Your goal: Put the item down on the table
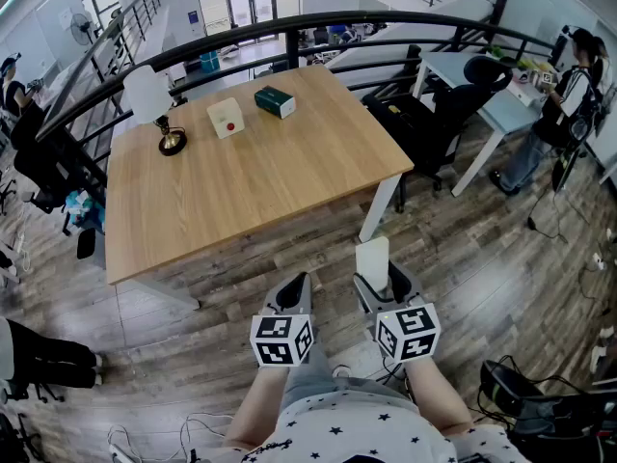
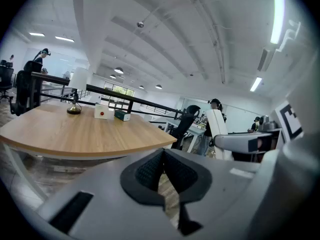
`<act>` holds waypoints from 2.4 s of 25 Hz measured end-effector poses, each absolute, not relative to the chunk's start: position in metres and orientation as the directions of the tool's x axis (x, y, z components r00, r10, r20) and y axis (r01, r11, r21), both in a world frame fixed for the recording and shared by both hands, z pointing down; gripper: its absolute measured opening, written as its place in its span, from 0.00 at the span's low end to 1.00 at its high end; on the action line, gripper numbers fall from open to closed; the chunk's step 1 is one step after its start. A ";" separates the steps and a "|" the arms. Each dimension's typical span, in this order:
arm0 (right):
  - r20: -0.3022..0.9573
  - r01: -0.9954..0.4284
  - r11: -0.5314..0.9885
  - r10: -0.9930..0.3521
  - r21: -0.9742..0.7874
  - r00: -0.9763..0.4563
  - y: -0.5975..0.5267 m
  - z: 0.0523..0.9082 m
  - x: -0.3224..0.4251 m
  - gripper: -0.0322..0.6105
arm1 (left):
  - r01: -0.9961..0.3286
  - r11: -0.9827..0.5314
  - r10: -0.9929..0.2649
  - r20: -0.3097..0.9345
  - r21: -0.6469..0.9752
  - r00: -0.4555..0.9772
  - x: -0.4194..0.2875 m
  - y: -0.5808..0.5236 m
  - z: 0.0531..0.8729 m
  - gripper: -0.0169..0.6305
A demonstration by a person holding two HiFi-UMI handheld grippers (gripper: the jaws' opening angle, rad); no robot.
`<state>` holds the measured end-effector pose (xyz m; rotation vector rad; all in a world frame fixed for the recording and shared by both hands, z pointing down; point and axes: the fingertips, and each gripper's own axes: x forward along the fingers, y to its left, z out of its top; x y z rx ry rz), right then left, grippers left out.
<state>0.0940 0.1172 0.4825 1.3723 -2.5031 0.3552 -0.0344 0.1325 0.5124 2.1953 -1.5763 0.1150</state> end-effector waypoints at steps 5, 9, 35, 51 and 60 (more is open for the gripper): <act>0.343 -0.842 0.530 -0.775 -0.101 -0.530 0.168 0.481 0.108 0.49 | -0.915 -0.248 -0.879 0.324 0.317 0.350 -0.015 0.193 0.515 0.05; 0.328 -0.836 0.539 -0.775 -0.101 -0.540 0.184 0.470 0.108 0.49 | -0.916 -0.242 -0.874 0.339 0.321 0.350 -0.013 0.216 0.515 0.05; 0.288 -0.790 0.605 -0.742 -0.103 -0.606 0.181 0.461 0.118 0.49 | -0.937 -0.177 -0.895 0.346 0.300 0.280 -0.002 0.228 0.516 0.05; 0.284 -0.819 0.566 -0.773 -0.095 -0.567 0.033 0.460 0.100 0.49 | -0.923 -0.211 -0.891 0.324 0.322 0.317 -0.025 0.070 0.516 0.05; 0.274 -0.840 0.534 -0.798 -0.093 -0.537 -0.065 0.443 0.071 0.49 | -0.909 -0.269 -0.872 0.321 0.319 0.370 -0.050 -0.035 0.501 0.05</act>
